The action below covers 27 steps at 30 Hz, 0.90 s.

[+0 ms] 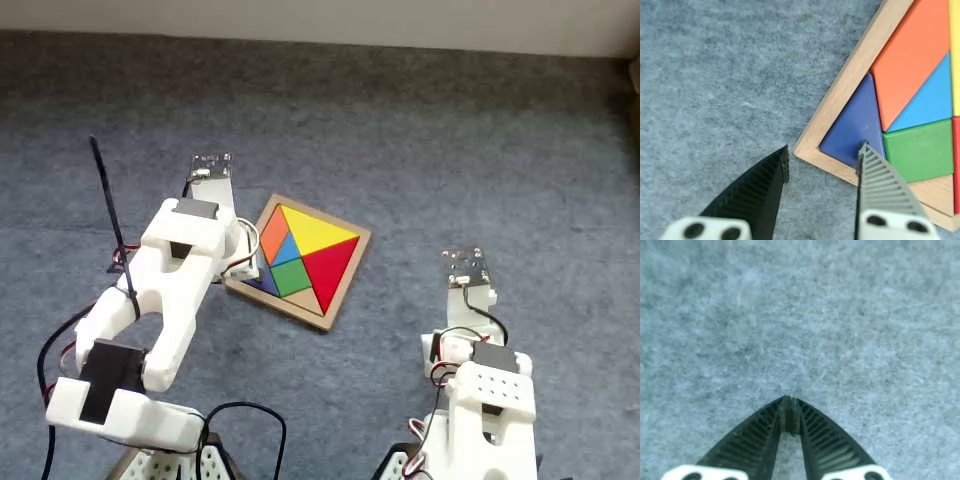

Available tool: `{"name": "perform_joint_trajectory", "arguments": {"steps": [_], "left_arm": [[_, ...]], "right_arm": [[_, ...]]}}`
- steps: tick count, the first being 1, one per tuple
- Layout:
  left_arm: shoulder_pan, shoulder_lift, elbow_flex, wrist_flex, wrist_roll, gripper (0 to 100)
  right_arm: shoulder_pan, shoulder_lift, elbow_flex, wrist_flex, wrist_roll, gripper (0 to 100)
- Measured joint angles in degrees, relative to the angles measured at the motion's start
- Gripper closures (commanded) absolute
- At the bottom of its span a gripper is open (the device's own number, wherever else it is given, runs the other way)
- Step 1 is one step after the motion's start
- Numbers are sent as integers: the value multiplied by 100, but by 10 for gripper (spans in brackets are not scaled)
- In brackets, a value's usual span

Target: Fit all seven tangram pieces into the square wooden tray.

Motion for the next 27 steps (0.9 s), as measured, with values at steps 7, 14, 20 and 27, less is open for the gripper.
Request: {"name": "perform_joint_trajectory", "arguments": {"steps": [7, 14, 20, 27], "left_arm": [[9, -176, 44, 9, -18, 786], [167, -2040, 703, 18, -18, 787], [79, -3956, 1679, 0, -651, 847], [-220, -5609, 3068, -835, -1231, 992]], "right_arm": [[0, 0, 0, 0, 0, 989], [0, 0, 0, 0, 0, 989], [0, 0, 0, 0, 0, 992], [0, 0, 0, 0, 0, 992]]}}
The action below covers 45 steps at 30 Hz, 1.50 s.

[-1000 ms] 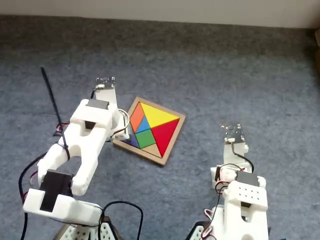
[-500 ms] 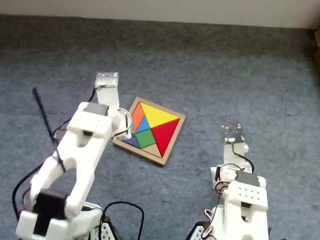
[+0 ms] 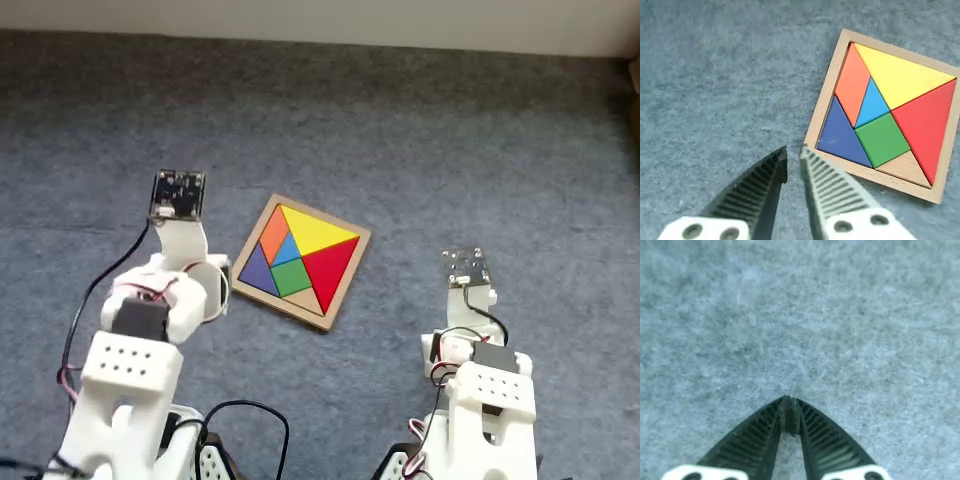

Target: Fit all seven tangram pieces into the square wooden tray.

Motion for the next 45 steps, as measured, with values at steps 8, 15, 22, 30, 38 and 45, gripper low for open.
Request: {"name": "perform_joint_trajectory", "arguments": {"steps": [8, 15, 22, 30, 38, 45], "left_arm": [[-9, -1292, 888, -264, -211, 994], [-308, -2549, 1829, -264, -607, 994], [-633, -3824, 2611, -88, -624, 994], [-721, -4677, 3095, 519, -976, 994], [-738, -4677, 3218, 818, -1785, 993], [-738, -4677, 3218, 1916, -1969, 993]], "right_arm": [[0, 0, 0, 0, -290, 992], [-9, -1196, 563, 26, -290, 993], [-9, -3543, 1301, 862, -352, 993], [-9, -4879, 1345, 1459, -774, 991], [-79, -4985, 1345, 1512, -774, 992], [-141, -4985, 1345, 1512, -791, 992]]}}
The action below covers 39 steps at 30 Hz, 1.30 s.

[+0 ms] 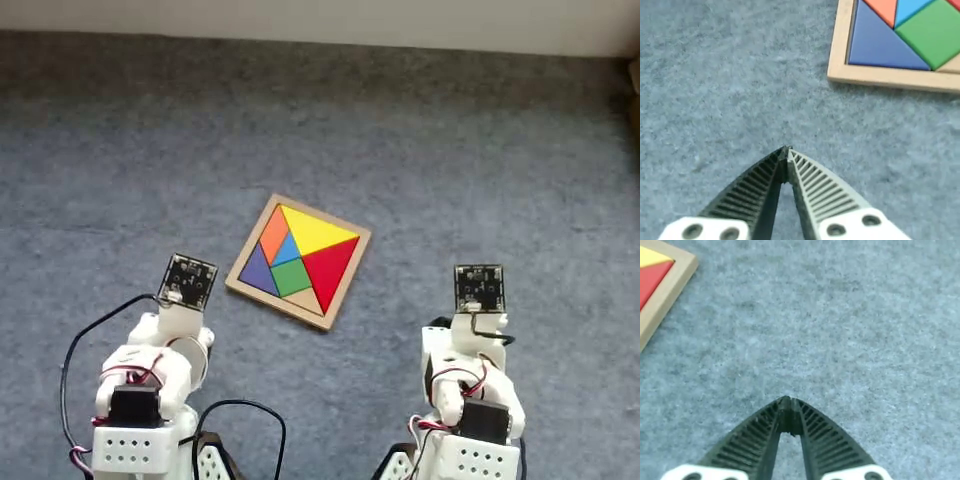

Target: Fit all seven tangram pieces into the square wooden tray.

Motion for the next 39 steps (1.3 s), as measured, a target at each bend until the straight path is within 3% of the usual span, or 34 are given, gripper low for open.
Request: {"name": "perform_joint_trajectory", "arguments": {"steps": [3, 8, 11, 39], "left_arm": [[0, 0, 0, 387, 0, 993], [0, 0, 0, 440, 0, 993], [0, 0, 0, 440, 0, 993], [0, 0, 0, 440, 0, 993]], "right_arm": [[0, 0, 0, 141, -255, 992], [0, 0, 0, 554, -1354, 992], [0, 0, 0, 809, -1609, 992], [0, 0, 0, 870, -1644, 992]]}}
